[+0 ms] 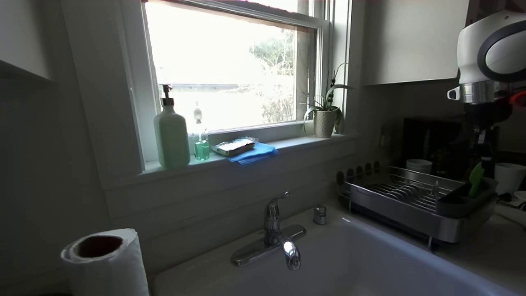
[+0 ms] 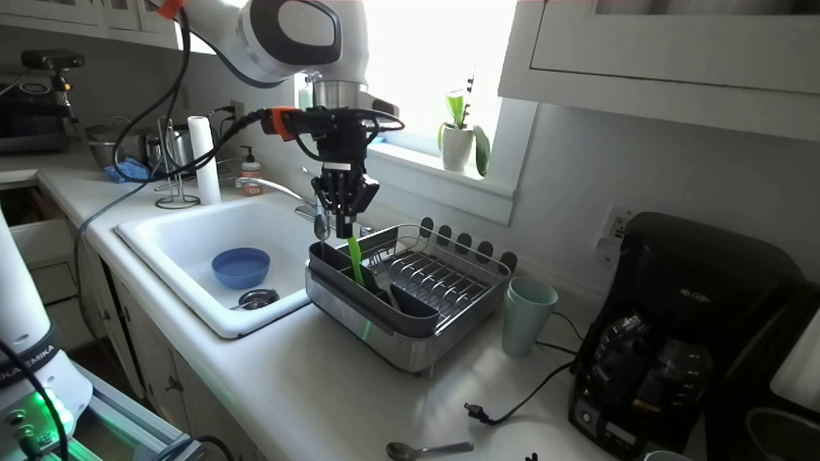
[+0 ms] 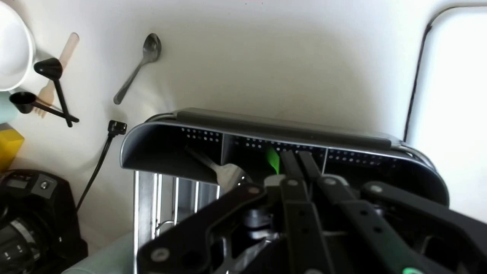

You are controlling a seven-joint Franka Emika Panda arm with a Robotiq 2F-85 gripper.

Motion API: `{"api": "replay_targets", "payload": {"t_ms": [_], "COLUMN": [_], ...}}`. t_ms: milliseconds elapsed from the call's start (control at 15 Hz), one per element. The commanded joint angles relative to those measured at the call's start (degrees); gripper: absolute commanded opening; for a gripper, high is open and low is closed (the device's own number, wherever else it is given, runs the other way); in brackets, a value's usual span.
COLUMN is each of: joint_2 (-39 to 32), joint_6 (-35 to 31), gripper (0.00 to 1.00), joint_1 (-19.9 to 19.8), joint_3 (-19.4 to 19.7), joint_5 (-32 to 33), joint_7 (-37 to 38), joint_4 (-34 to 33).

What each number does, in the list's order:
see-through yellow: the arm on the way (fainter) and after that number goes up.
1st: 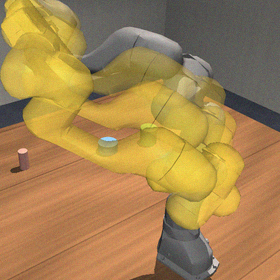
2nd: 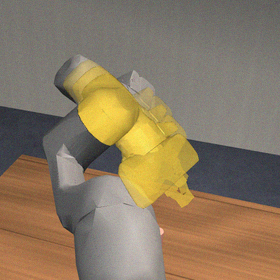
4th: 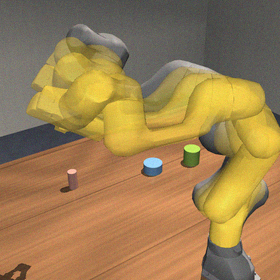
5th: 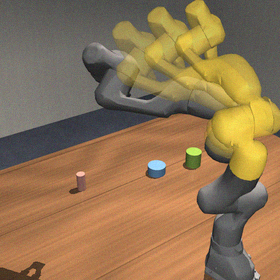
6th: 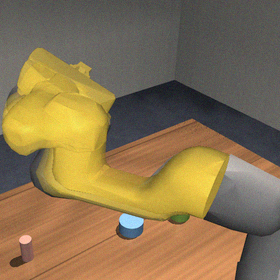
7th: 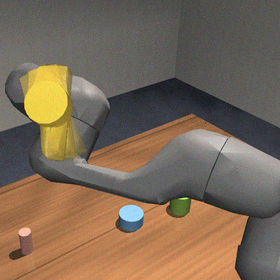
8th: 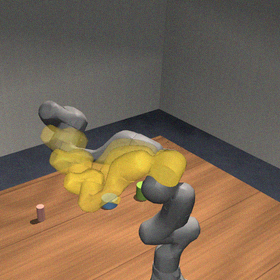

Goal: Place the fork in the right compartment, the spoon in the left compartment and the knife in the middle compartment

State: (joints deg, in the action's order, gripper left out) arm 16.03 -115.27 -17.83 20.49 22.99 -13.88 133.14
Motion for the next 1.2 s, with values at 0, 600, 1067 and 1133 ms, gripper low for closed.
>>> {"api": "replay_targets", "payload": {"t_ms": [0, 600, 1067, 1133], "joint_2": [-1.36, 3.27, 11.08, 11.90], "joint_6": [-1.64, -4.20, -2.36, -2.09], "gripper": [0.30, 0.92, 1.00, 1.00], "joint_1": [-0.05, -1.21, -2.51, -2.77], "joint_3": [0.02, 1.43, 3.64, 4.02], "joint_5": [-1.97, -4.38, -8.43, -8.86], "joint_7": [-0.44, -1.69, -2.49, -2.36], "joint_4": [1.06, 0.71, -0.18, -0.54]}}
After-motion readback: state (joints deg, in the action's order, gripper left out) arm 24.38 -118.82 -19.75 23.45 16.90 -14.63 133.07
